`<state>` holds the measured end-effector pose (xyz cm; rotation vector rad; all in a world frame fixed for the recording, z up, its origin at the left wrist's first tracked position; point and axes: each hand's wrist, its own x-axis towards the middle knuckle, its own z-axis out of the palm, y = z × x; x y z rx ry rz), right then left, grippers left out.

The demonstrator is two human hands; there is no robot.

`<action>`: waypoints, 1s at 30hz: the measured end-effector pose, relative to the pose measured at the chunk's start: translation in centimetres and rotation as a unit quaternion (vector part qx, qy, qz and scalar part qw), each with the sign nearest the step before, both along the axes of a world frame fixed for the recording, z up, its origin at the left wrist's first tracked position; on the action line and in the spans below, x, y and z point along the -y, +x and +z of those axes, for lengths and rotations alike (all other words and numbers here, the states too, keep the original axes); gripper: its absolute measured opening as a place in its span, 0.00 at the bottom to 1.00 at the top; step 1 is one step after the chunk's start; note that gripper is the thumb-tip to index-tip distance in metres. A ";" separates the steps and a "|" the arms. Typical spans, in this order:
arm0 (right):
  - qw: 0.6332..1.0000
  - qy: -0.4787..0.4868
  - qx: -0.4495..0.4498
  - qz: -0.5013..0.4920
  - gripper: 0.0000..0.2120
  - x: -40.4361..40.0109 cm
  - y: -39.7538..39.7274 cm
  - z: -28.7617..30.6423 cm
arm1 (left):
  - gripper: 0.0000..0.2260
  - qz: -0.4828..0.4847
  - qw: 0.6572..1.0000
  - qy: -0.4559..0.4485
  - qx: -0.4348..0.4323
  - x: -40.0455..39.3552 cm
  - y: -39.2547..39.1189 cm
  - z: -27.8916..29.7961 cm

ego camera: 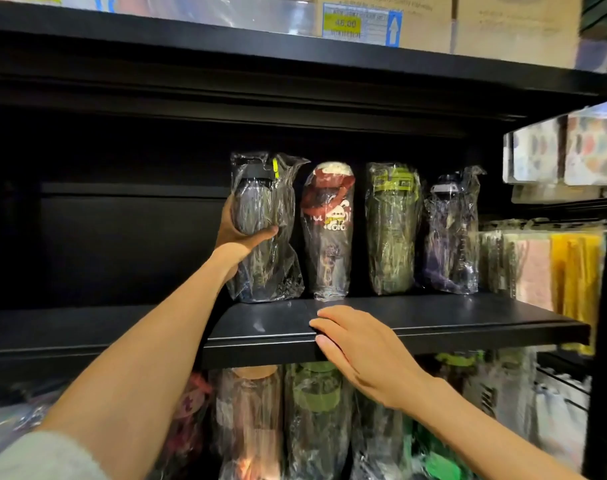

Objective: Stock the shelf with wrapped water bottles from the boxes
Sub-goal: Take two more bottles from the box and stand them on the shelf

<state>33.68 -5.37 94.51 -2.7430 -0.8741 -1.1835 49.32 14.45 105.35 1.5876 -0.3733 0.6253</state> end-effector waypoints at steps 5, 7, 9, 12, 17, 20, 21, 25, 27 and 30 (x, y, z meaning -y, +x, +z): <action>1.000 0.007 -0.020 0.001 0.19 0.2 0.4 -0.6 | 0.52 0.005 0.998 0.046 -0.036 -0.1 0.6 0.3; 1.000 0.011 -0.024 0.001 0.20 0.2 0.4 -0.6 | 0.51 0.007 0.999 0.041 -0.032 0.2 0.6 0.3; 1.000 0.013 -0.027 0.001 0.21 0.1 0.3 -0.6 | 0.51 0.002 0.999 0.031 -0.024 0.5 0.5 0.2; 1.000 0.015 -0.026 0.000 0.21 0.1 0.3 -0.6 | 0.51 0.005 1.000 0.009 -0.025 0.7 0.8 -0.1; 0.999 0.025 -0.021 -0.003 0.20 0.0 0.1 -0.8 | 0.43 0.042 0.997 0.032 -0.055 1.5 0.9 -0.5; 0.999 0.024 -0.028 -0.001 0.21 0.1 0.1 -0.8 | 0.41 0.045 0.994 0.067 -0.075 1.5 0.7 -0.4; 0.999 0.024 -0.030 0.000 0.21 0.1 0.1 -0.7 | 0.42 0.043 0.993 0.079 -0.079 1.4 0.7 -0.3; 0.999 0.021 -0.028 0.001 0.20 0.2 0.2 -0.6 | 0.41 0.052 0.991 0.094 -0.078 1.1 0.5 -0.5; 0.999 0.023 -0.031 0.002 0.20 0.1 0.2 -0.7 | 0.41 0.057 0.991 0.091 -0.079 1.2 0.7 -0.5; 0.999 0.020 -0.031 0.001 0.21 0.1 0.2 -0.6 | 0.41 0.060 0.991 0.088 -0.075 1.6 1.2 -0.7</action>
